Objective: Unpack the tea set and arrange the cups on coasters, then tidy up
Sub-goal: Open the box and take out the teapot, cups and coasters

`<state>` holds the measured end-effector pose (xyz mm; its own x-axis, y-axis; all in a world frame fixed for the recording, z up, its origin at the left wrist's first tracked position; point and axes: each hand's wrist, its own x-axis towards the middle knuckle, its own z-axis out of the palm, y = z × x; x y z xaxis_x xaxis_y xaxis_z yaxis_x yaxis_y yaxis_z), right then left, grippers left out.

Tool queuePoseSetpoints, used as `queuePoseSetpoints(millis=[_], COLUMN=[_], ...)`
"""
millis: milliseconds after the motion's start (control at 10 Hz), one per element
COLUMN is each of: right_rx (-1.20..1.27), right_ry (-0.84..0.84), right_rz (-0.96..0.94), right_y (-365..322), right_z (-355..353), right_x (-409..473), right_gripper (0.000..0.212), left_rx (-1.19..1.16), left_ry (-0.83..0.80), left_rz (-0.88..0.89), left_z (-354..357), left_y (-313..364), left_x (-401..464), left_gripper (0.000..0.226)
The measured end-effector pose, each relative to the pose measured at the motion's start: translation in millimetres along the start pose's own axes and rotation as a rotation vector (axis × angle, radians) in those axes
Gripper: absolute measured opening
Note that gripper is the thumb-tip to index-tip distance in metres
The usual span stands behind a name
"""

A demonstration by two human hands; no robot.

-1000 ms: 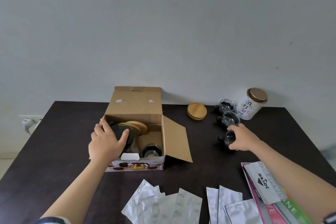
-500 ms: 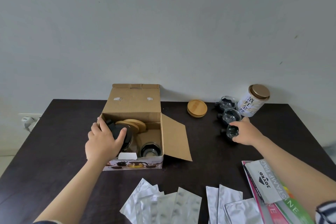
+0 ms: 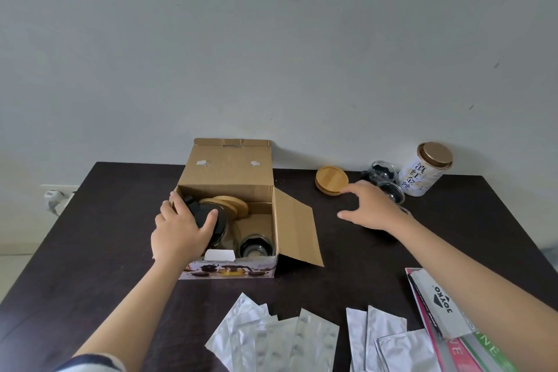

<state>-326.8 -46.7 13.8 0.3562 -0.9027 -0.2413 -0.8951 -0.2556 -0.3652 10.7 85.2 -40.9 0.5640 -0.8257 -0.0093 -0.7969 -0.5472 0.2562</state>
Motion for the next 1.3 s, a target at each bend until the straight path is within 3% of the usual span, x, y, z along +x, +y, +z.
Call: queuePoseSetpoints(millis=[100,300,600,900,1100,1300], right_rx=[0.169,0.175,-0.303,-0.476,-0.479,-0.419], right_ry=[-0.056,-0.158,-0.509,-0.542,-0.447,-0.352], right_rz=[-0.109,-0.292,-0.219,-0.240,-0.314,-0.390], right_y=[-52.5,-139.7,-187.7,-188.1,-181.2,-179.3], right_z=[-1.6,17.0,82.0,100.0,102.4,87.3], right_x=[-4.8,2.1,27.8,31.1,27.5,28.6], right_gripper=[0.061,0.052,0.036,0.032,0.023,0.044], left_rx=[-0.006,-0.014,-0.020,-0.016,-0.015,-0.009], left_ry=[0.002,0.001,0.006,0.009,0.005,0.002], left_rz=[0.003,0.002,0.012,0.011,0.009,0.010], left_z=[0.0,-0.1,1.4,2.8,4.6,5.4], left_y=[-0.9,-1.1,-4.2,-3.4,-1.8,-2.8], left_x=[-0.7,-1.1,-2.2,-1.3,-0.7,-0.6], left_gripper=[0.096,0.097,0.097,0.096,0.096,0.097])
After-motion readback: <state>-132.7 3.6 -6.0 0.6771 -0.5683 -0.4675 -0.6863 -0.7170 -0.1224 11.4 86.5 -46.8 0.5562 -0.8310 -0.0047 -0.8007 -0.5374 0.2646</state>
